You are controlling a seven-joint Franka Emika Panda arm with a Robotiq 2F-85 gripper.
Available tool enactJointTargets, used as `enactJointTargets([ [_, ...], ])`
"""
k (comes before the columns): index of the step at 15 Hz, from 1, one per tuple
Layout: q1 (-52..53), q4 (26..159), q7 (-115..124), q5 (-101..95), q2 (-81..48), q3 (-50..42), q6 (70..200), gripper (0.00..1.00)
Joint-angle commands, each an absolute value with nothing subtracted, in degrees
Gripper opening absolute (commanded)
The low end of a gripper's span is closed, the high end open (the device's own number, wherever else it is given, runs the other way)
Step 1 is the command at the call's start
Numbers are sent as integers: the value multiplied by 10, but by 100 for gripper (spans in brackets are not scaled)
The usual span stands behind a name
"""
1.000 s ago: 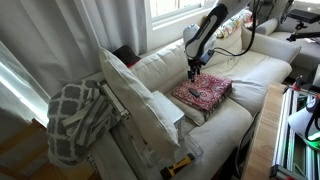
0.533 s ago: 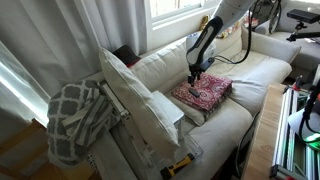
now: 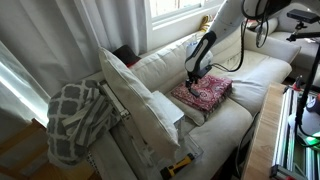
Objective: Put the remote control on the seat of the wooden chair then cover it with the pillow
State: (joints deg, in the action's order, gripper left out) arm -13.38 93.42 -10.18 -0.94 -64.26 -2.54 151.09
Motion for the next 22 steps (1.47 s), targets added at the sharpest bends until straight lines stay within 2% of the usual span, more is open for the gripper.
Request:
enactJointTargets([
  [1, -154, 873, -100, 8, -696, -12, 1512, 100],
  [16, -173, 762, -86, 28, -794, -5, 1496, 99],
  [18, -174, 752, -83, 29, -800, -5, 1492, 74],
  [19, -174, 748, -80, 30, -803, -5, 1491, 71],
  [22, -171, 741, -69, 31, -807, -10, 1492, 46],
])
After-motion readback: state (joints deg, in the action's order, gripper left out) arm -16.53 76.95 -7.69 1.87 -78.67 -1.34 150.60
